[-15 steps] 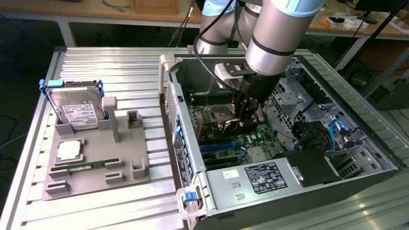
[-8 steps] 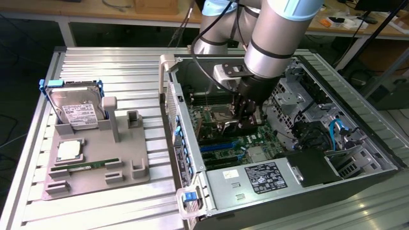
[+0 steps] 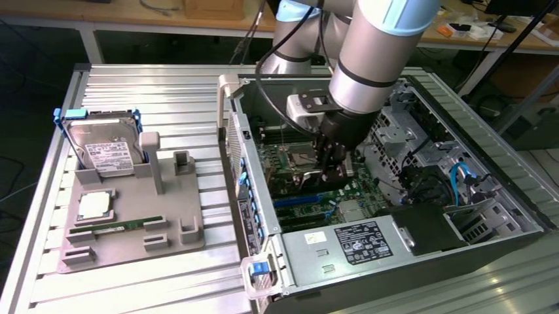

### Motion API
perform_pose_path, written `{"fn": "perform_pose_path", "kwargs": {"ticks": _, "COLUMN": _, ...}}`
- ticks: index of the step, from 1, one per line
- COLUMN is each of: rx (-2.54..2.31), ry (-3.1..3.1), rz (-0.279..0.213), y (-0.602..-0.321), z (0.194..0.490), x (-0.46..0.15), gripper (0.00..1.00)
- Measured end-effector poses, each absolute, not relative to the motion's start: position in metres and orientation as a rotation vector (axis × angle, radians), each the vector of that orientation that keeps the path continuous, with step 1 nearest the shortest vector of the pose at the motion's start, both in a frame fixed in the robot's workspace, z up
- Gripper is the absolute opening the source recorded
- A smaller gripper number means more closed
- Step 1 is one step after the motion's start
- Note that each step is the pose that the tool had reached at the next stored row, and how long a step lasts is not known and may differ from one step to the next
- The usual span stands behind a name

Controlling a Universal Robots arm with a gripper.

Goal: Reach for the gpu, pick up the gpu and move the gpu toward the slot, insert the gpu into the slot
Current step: 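Insert the gpu into the slot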

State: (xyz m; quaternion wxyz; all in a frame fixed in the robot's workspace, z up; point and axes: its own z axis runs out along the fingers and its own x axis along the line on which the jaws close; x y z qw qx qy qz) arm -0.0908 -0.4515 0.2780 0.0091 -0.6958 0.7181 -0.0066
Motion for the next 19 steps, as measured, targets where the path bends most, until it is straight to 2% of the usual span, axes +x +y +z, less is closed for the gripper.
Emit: {"fn": "perform_pose_path", "kwargs": {"ticks": 19, "rx": -2.174, "ry": 2.243, "rz": -0.021, "y": -0.457, "z": 0.27, "x": -0.108, "gripper": 0.27}}
